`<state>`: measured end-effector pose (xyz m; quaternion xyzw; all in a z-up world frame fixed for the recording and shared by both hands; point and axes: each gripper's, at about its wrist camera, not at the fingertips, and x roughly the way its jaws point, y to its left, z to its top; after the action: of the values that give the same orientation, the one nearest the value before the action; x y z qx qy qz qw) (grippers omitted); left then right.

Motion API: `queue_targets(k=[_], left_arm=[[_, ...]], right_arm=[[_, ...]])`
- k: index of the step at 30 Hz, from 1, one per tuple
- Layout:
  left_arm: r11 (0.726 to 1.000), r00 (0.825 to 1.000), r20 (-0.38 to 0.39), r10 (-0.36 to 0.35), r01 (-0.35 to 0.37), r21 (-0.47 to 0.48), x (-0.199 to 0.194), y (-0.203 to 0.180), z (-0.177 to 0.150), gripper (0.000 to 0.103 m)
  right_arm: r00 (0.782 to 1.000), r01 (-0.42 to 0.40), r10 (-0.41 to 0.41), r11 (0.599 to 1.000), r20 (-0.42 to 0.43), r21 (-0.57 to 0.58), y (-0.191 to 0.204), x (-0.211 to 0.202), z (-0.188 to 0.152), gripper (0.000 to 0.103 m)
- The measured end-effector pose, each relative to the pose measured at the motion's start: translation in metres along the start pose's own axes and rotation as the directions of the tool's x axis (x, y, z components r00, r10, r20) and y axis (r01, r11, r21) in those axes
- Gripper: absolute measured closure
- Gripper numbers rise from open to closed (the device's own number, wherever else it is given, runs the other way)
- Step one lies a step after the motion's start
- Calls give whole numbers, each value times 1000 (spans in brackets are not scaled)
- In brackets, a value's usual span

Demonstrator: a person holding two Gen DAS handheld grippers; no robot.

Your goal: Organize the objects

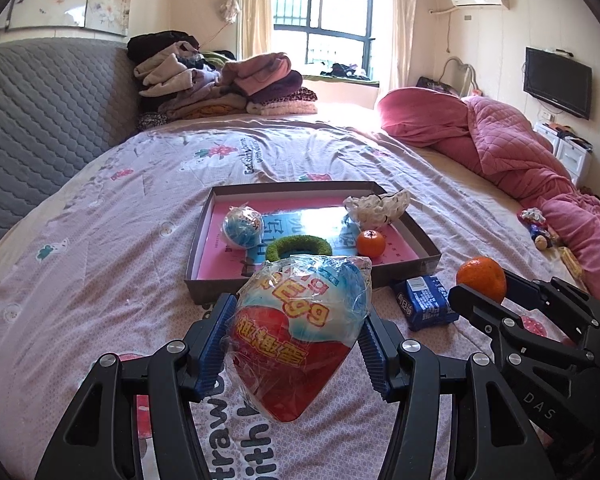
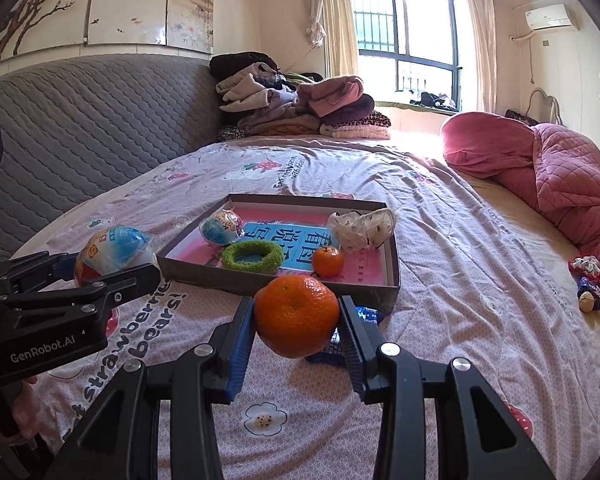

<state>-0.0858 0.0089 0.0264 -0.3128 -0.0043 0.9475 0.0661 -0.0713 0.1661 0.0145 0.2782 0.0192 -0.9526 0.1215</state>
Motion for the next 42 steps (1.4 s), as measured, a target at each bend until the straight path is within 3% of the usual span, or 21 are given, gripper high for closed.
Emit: queue_targets(k=[28, 42], left_arm=[[998, 995, 76, 59, -60, 7, -9, 7, 56, 43], [997, 993, 91, 75, -75, -7, 15, 13, 94, 43]], right_arm=[[990, -13, 20, 998, 139, -53, 4, -8, 74, 62], [987, 5, 7, 997, 163, -72, -7, 10, 103, 62]])
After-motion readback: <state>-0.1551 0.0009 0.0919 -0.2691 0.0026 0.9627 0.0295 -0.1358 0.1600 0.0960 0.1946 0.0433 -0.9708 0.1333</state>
